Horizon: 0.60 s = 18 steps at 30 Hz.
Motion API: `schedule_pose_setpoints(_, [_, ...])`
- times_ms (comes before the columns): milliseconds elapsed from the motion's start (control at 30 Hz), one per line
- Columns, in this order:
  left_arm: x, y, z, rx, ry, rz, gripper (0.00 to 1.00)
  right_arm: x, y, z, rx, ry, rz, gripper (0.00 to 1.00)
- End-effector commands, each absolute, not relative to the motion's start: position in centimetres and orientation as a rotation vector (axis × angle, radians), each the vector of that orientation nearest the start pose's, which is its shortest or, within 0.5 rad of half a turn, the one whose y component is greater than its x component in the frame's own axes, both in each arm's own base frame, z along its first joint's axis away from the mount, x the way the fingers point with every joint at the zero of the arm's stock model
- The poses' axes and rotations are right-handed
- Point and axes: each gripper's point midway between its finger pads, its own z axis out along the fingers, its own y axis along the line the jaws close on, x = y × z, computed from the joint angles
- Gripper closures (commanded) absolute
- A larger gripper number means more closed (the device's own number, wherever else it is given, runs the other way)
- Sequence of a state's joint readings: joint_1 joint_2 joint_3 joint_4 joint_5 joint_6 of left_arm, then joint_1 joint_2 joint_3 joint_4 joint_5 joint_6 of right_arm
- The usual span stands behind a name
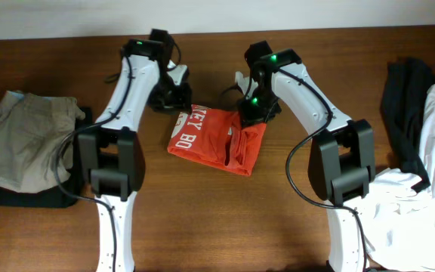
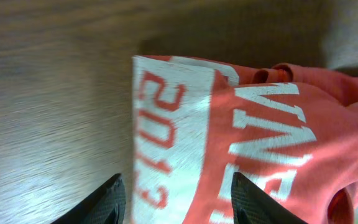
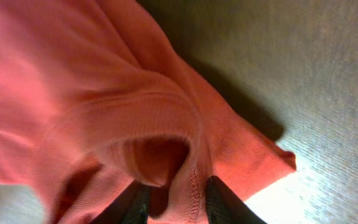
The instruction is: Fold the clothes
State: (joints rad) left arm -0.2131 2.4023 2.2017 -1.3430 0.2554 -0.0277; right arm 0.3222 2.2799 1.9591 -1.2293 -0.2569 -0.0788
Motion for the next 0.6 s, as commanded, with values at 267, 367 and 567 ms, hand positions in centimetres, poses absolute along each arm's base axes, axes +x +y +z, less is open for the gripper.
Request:
schedule_pose_setpoints(267, [42.4,-16.6,-0.5,0.411,3.25,-0.316,0.46,37.4,5.8,3.3,-0.247,3.397,0.177,0.8])
schedule_pose_setpoints(367, [42.3,-16.6,-0.5,0.411,3.253,-0.315,0.46,37.4,5.9,6.4,-0.226,3.342,0.201,0.76])
schedule_pose_setpoints(567, [42.3,-16.6,-0.5,0.411,3.253,-0.315,0.45,36.1,10.2,11.0,-0.282,3.244,0.388,0.65])
